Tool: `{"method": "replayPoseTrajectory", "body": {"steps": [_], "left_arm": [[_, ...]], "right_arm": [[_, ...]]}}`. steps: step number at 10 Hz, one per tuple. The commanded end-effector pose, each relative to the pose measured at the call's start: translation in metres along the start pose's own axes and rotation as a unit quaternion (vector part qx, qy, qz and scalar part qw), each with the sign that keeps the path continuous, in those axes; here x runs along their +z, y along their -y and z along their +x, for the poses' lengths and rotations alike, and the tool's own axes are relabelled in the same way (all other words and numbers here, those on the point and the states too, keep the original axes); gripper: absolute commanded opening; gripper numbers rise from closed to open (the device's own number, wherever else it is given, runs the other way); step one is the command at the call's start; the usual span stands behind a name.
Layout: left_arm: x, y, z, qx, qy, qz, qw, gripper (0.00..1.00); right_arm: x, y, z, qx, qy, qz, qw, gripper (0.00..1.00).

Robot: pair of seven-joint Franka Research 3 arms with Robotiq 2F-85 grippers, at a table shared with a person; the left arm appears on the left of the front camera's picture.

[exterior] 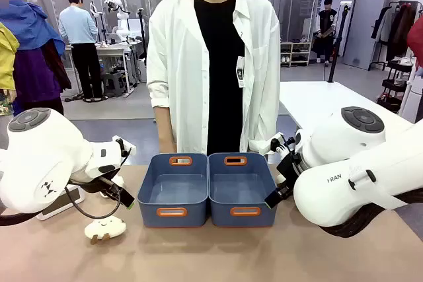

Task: Sort the digital clocks into the basket.
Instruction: Pick up the Digital clock from the table and place it into the empty Plastic storage basket.

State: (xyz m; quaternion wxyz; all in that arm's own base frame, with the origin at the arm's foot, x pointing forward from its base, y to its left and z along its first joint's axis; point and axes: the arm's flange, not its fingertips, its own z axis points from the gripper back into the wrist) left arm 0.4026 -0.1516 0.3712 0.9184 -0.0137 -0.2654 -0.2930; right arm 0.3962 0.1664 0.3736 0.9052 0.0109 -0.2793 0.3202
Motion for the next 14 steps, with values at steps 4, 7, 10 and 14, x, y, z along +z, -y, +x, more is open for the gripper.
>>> {"method": "replayPoseTrajectory", "body": {"steps": [4,7,10,14], "left_arm": [[0.000,0.000,0.000,0.000,0.000,0.000,1.000,1.00],[0.000,0.000,0.000,0.000,0.000,0.000,1.000,1.00],[0.000,0.000,0.000,0.000,0.000,0.000,1.000,1.00],[0.035,-0.014,0.012,0.017,0.012,-0.117,0.993,1.00]], "right_arm": [[0.000,0.000,0.000,0.000,0.000,0.000,1.000,1.00],[0.000,0.000,0.000,0.000,0.000,0.000,1.000,1.00],[0.000,0.000,0.000,0.000,0.000,0.000,1.000,1.00],[0.016,0.007,0.016,-0.026,-0.015,0.077,0.997,1.00]]}}
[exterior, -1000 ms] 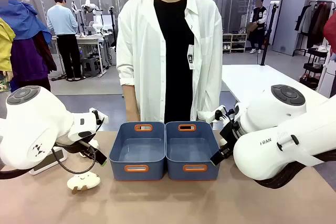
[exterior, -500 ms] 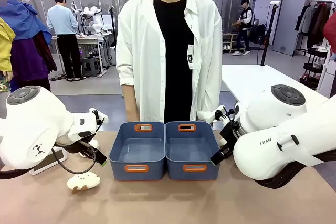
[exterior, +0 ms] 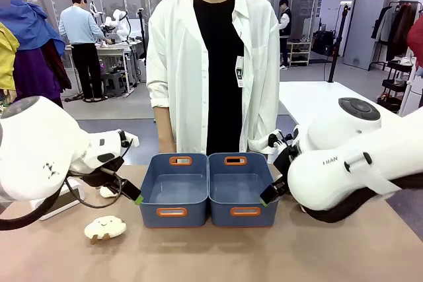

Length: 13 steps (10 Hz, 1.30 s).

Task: Sort the digital clocks into the basket.
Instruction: Pick up the Digital clock from the table and place it into the empty Plastic storage basket.

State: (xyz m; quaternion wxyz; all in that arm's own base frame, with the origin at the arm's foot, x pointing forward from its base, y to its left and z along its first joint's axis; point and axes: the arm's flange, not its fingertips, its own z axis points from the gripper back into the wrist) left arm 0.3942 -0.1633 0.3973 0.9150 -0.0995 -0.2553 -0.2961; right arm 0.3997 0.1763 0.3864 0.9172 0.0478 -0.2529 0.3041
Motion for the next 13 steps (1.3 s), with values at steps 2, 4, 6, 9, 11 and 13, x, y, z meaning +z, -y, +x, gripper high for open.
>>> {"method": "replayPoseTrajectory", "body": {"steps": [2,4,6,9,11,13], "left_arm": [[0.030,-0.032,0.001,0.014,-0.027,-0.082,0.996,1.00],[0.060,-0.054,-0.002,0.080,-0.032,-0.223,0.971,1.00],[0.126,-0.159,-0.054,0.241,0.073,-0.450,0.857,1.00],[0.169,-0.224,-0.175,0.311,0.216,-0.475,0.794,1.00],[0.207,-0.240,-0.217,0.344,0.270,-0.418,0.797,1.00],[0.220,-0.244,-0.223,0.378,0.290,-0.385,0.791,1.00]], "right_arm": [[0.032,0.021,0.008,-0.008,-0.018,0.061,0.998,1.00],[0.082,0.049,0.006,-0.113,-0.029,0.248,0.962,1.00],[0.117,0.142,-0.062,-0.259,-0.041,0.439,0.859,1.00],[0.140,0.223,-0.174,-0.378,0.085,0.514,0.765,1.00],[0.174,0.259,-0.235,-0.452,0.172,0.478,0.733,1.00],[0.190,0.261,-0.251,-0.447,0.202,0.464,0.737,1.00]]}}
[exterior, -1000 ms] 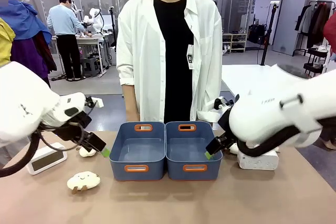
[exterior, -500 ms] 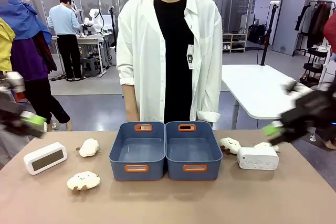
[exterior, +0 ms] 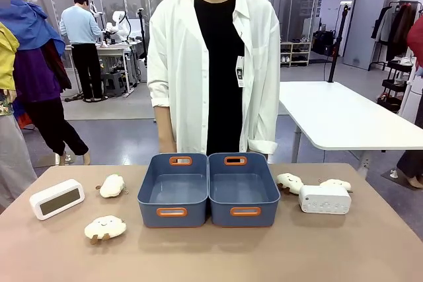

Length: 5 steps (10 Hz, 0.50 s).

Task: Sort the digital clocks into the basket.
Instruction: Pick up the Digital clock from the table and place it into the empty Plastic storage basket.

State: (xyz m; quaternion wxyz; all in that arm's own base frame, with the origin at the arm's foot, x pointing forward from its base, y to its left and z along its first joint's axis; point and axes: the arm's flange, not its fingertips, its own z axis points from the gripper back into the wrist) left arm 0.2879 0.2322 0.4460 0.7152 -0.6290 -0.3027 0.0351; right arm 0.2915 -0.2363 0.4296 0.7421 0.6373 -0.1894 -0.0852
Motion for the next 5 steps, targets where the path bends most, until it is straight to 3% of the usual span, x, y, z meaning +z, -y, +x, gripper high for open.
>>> {"method": "replayPoseTrajectory", "body": {"steps": [1,2,5], "left_arm": [[-0.020,0.014,0.007,-0.007,0.011,0.042,0.999,1.00],[0.000,0.000,0.000,0.000,0.000,0.000,1.000,1.00],[0.000,0.000,0.000,0.000,0.000,0.000,1.000,1.00]], "right_arm": [[-0.024,-0.017,0.002,0.023,0.022,-0.013,0.999,1.00],[0.000,0.000,0.000,0.000,0.000,0.000,1.000,1.00],[0.000,0.000,0.000,0.000,0.000,0.000,1.000,1.00]]}}
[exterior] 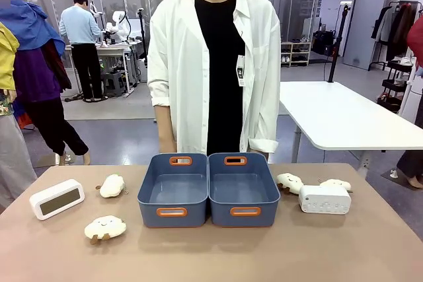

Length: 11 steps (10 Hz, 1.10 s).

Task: Sort the digital clocks into the basket.
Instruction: Pick up the Digital clock from the table and place it into the empty Plastic storage basket.

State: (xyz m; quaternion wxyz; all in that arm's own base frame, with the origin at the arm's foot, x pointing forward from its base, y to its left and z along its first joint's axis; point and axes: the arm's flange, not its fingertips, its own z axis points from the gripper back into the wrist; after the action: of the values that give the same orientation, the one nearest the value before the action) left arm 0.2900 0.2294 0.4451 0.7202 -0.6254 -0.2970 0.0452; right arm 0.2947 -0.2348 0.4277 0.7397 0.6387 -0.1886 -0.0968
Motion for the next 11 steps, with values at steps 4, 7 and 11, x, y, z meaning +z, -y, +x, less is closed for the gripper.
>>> {"method": "replayPoseTrajectory", "body": {"steps": [4,7,11], "left_arm": [[0.0035,0.0010,-0.0002,-0.010,-0.001,-0.009,1.000,1.00],[0.0035,0.0010,-0.0002,-0.010,-0.001,-0.009,1.000,1.00],[0.0035,0.0010,-0.0002,-0.010,-0.001,-0.009,1.000,1.00]], "right_arm": [[0.0028,-0.0019,-0.0021,0.010,-0.007,0.000,1.000,1.00],[0.0028,-0.0019,-0.0021,0.010,-0.007,0.000,1.000,1.00],[0.0028,-0.0019,-0.0021,0.010,-0.007,0.000,1.000,1.00]]}}
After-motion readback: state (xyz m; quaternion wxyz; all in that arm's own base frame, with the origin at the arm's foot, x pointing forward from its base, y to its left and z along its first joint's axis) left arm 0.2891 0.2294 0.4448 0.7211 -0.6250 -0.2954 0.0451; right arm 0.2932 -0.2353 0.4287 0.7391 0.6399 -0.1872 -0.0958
